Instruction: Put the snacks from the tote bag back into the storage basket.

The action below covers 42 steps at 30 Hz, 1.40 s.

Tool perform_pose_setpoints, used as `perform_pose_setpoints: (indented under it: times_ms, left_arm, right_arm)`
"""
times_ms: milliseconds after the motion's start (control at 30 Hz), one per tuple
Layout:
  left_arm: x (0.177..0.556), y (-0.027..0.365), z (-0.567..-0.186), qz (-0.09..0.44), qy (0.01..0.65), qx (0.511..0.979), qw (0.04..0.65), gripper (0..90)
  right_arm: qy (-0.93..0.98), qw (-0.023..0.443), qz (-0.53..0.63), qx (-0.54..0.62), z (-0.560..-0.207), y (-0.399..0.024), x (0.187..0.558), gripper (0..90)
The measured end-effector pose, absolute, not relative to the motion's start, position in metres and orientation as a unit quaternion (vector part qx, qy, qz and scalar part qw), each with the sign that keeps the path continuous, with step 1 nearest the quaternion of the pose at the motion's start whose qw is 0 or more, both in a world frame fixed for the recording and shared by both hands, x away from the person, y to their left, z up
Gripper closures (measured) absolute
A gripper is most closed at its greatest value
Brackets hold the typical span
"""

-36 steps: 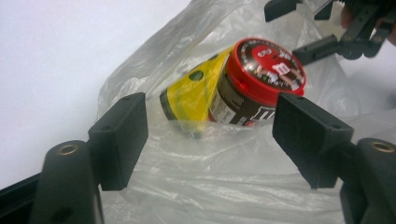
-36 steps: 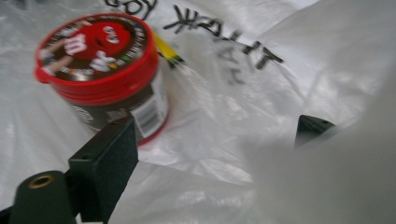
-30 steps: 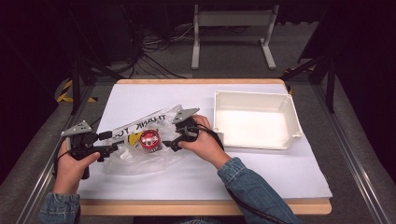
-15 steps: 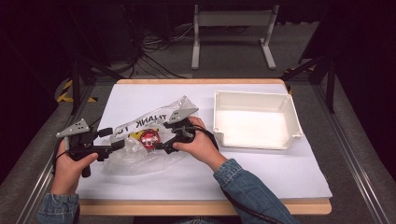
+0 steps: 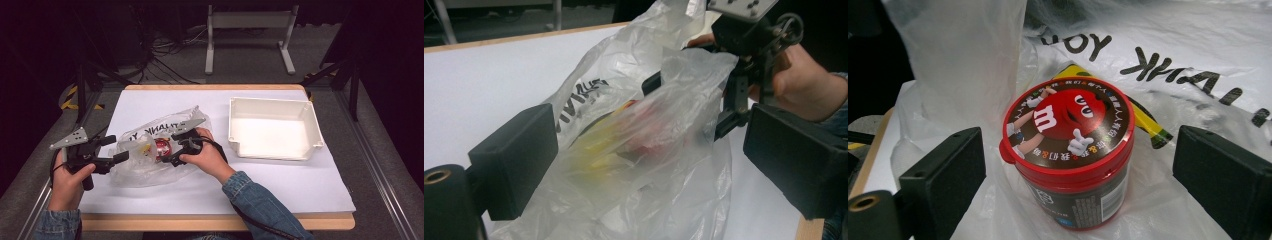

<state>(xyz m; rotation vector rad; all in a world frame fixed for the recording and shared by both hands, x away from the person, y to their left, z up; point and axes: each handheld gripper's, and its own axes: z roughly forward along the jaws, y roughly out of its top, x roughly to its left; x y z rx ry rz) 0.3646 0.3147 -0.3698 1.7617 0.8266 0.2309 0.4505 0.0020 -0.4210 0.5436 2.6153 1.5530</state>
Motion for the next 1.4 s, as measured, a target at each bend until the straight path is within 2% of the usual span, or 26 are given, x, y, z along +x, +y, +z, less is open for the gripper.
perform_pose_setpoints:
  times_ms: [667,767,833,1100,1400]
  left_arm:
    - [0.362,0.318,-0.365,0.107,0.348,0.741,0.564,7.9]
    - [0.361,0.319,-0.365,0.107,0.35,0.738,0.566,7.9]
    - [0.361,0.32,-0.365,0.107,0.352,0.737,0.566,7.9]
    - [0.361,0.322,-0.365,0.11,0.355,0.736,0.566,7.9]
    - [0.362,0.328,-0.363,0.116,0.358,0.731,0.569,7.9]
  right_arm:
    - [0.863,0.045,0.476,0.164,-0.439,0.025,0.453,9.3]
    - [0.861,0.049,0.481,0.157,-0.439,0.027,0.451,18.7]
    - [0.861,0.052,0.482,0.152,-0.438,0.027,0.45,21.0]
    - [0.864,0.077,0.48,0.136,-0.435,0.027,0.447,23.2]
    - [0.862,0.077,0.483,0.134,-0.425,0.023,0.446,23.8]
